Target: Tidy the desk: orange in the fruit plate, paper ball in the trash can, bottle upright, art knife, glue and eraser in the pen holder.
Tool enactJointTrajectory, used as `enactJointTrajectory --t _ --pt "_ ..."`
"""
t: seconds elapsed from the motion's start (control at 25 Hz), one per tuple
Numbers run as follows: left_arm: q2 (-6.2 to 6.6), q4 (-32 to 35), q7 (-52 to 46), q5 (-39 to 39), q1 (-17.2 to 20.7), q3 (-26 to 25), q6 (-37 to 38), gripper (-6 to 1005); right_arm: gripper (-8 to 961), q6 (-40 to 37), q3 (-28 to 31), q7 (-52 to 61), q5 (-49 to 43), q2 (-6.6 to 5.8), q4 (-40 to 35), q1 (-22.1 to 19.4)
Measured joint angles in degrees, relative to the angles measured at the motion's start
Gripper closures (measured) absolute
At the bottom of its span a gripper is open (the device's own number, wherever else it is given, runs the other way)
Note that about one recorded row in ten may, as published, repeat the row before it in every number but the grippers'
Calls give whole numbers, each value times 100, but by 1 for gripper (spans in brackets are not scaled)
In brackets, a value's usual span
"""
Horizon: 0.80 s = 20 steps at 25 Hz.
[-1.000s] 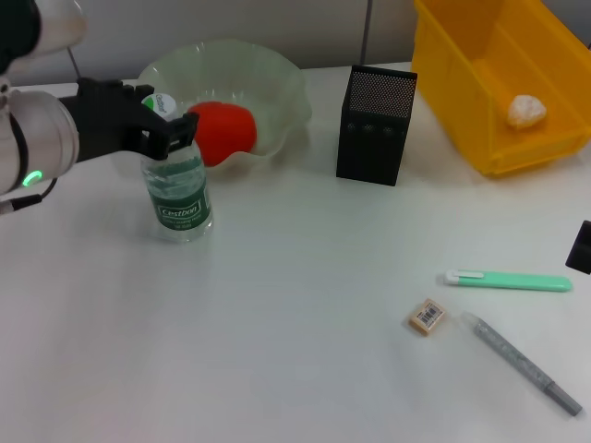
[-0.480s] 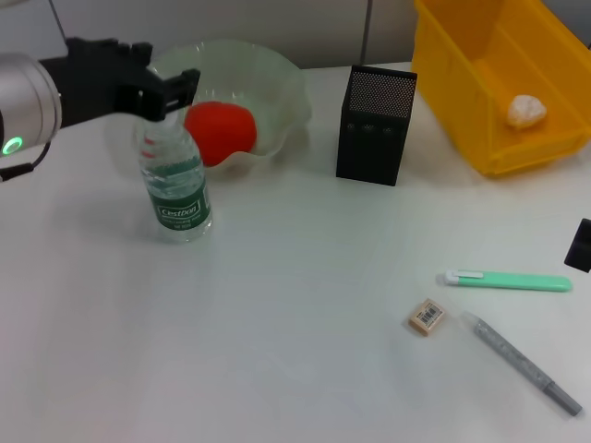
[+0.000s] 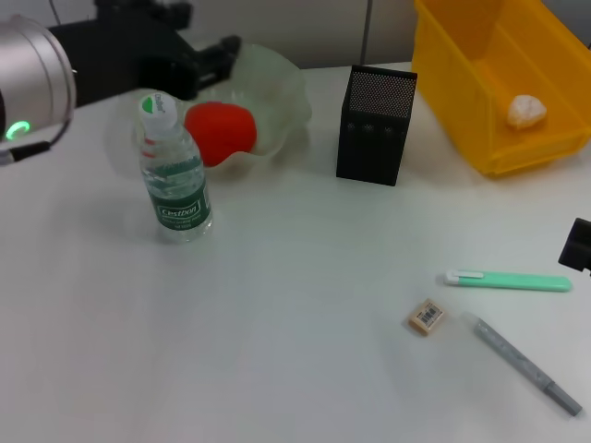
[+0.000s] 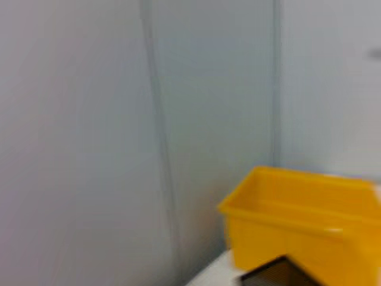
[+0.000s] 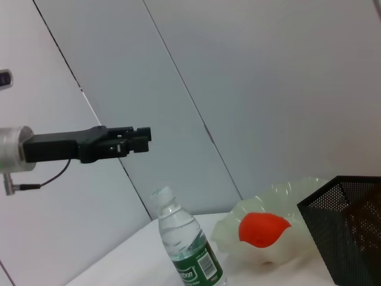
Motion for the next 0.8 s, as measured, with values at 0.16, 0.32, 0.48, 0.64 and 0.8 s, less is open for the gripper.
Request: enactJointTrajectory --t 0.16,0.32,0.48,0.64,0.8 --pt "5 6 743 -808 5 -103 467 435 428 6 0 -2 -2 -17 43 42" --pt "6 -35 1374 -1456 -10 -277 1077 461 429 7 -48 -4 -2 -20 50 73" --pt "6 -133 1604 -1757 -38 -441 1357 522 429 5 -64 -9 -18 -22 85 106" --pt "6 -652 2279 -2627 -109 -996 2055 585 429 -5 -68 -12 -83 -27 137 144" --pt "11 -1990 3262 -3465 -579 -1958 3339 623 429 -56 -75 -13 -258 -19 168 214"
